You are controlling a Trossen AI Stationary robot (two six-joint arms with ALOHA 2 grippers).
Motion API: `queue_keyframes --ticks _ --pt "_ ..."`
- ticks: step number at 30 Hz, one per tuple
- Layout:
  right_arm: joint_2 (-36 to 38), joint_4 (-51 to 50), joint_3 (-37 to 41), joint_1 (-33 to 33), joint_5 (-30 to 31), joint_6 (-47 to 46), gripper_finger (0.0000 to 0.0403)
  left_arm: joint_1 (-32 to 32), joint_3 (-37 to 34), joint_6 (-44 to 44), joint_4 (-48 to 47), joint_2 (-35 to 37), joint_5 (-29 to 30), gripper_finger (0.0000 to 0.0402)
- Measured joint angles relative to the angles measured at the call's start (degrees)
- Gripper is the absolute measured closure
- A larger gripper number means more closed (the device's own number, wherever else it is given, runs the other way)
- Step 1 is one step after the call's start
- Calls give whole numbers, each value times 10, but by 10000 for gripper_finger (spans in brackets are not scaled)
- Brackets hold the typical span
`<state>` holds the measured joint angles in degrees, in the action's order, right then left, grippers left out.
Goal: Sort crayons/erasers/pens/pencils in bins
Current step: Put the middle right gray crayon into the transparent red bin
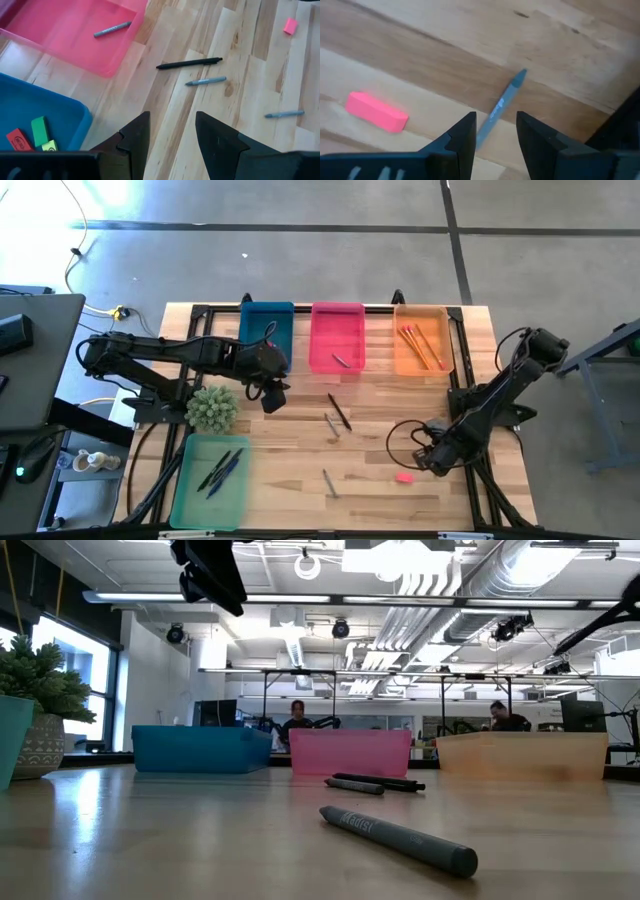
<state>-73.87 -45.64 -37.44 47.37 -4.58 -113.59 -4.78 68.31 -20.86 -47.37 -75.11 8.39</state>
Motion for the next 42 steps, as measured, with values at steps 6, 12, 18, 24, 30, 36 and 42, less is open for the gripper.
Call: queue_keyframes --ticks 6,12,18,24,30,36,42 --pt "-4 -5 1 0 1 -34 270 0 0 0 0 0 0 257" --pt "-25 -5 1 0 3 -64 270 0 0 0 0 0 0 257" --pt "-84 42 1 -1 -3 -70 270 0 0 0 0 0 0 257" --pt "-116 57 -2 -1 -14 -79 270 0 0 0 0 0 -1 257" --pt "-117 57 -2 -1 -15 -97 298 0 0 0 -10 0 -5 257" --pt "-118 60 -2 -2 -9 -96 380 8 0 -22 -85 0 -8 257" --pt "-119 50 -2 -2 0 -98 388 39 0 -31 -118 0 3 257"
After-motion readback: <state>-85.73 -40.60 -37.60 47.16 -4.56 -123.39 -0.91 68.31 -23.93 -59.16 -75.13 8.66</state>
